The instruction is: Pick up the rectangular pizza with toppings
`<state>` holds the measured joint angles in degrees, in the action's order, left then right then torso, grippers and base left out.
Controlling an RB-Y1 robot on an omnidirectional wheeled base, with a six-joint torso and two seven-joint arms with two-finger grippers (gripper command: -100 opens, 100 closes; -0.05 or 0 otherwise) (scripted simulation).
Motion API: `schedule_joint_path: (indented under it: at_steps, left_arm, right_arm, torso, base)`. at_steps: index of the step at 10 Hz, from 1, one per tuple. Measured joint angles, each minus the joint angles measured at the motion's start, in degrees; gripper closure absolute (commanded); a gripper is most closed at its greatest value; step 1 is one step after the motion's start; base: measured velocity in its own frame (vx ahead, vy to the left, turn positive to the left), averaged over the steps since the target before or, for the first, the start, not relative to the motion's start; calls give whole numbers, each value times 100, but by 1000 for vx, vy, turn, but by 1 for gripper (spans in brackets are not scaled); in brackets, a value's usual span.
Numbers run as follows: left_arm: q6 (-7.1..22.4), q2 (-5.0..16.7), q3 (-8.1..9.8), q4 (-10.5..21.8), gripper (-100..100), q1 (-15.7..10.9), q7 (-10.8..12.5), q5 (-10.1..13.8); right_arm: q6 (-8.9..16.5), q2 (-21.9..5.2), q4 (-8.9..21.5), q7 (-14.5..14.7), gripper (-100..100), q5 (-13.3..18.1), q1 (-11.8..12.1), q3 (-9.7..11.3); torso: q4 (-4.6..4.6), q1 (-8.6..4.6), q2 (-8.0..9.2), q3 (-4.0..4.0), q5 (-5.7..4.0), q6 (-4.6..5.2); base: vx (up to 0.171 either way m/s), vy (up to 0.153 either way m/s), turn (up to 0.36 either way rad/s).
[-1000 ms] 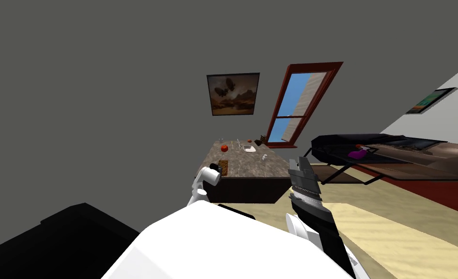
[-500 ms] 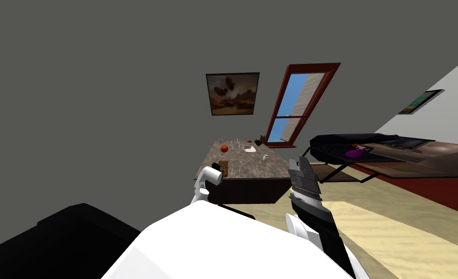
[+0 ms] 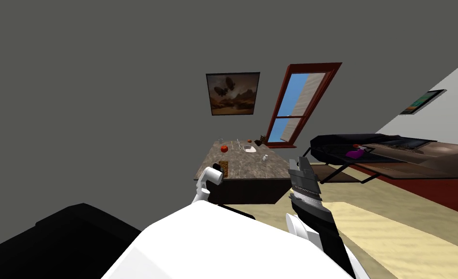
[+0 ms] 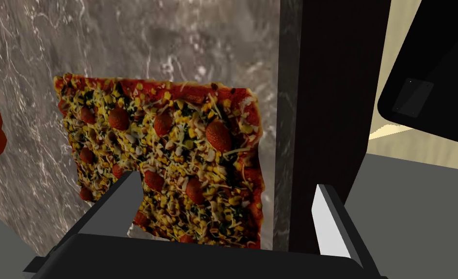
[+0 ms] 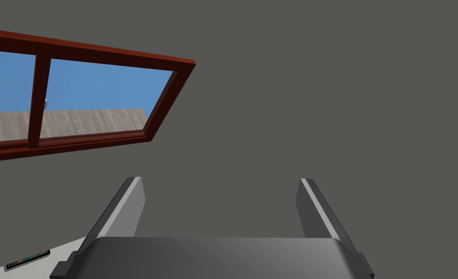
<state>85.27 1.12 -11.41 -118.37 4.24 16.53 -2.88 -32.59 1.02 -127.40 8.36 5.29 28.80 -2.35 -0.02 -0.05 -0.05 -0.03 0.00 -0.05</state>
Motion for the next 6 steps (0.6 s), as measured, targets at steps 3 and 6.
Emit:
schedule_joint_path:
  at_steps: [3,6]
  left_arm:
    - [22,-11,-20,47,100,48,2,14]
    - [22,-10,-19,45,0,46,2,12]
  right_arm:
    - [0,0,0,0,0,0,-1,0]
    - [0,0,0,0,0,0,0,0]
  torso:
    - [25,10,-26,-1,-9,6]
    - [19,15,-47,-14,-8,6]
  base:
    - [-12,-4,3]
    - [0,0,0]
